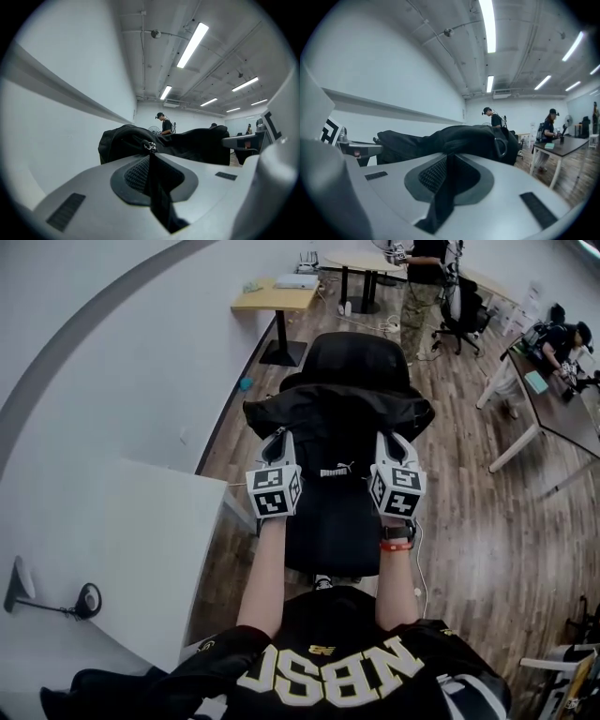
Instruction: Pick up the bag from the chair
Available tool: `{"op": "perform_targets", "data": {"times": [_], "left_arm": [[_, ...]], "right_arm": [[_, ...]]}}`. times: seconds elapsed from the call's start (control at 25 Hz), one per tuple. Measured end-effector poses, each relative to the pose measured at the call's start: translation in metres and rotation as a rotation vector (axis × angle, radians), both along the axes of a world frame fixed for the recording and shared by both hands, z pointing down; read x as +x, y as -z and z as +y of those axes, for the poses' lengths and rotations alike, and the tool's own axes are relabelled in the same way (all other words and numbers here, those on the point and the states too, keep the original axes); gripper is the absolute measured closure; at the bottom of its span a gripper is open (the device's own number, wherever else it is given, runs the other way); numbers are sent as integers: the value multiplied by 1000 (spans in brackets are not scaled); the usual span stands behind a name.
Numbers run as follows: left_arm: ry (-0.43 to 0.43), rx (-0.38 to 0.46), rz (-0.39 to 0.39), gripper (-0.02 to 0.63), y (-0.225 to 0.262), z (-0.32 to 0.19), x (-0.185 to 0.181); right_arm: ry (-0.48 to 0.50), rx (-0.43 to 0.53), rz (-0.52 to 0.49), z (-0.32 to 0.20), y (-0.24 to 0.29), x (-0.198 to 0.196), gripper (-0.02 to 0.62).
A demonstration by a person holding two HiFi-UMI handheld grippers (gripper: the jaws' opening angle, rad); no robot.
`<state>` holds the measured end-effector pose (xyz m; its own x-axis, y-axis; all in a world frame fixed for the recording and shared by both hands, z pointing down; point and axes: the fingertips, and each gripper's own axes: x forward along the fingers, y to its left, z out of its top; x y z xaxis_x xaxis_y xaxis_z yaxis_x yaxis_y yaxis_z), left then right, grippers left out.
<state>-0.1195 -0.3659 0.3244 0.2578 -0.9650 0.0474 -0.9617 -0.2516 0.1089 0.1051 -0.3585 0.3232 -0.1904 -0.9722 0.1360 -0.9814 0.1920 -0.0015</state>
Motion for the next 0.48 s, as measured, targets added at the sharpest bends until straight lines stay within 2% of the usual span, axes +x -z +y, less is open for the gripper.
{"op": "perform_targets", "data": {"times": [0.28, 0.48], "left_arm": [[-26, 104, -24, 571, 52, 1, 12], [-53, 155, -19, 571, 72, 2, 25]], "right_arm": [[-20, 77, 3, 5, 39, 9, 557], [-41, 128, -10, 9, 59, 22, 557]]}}
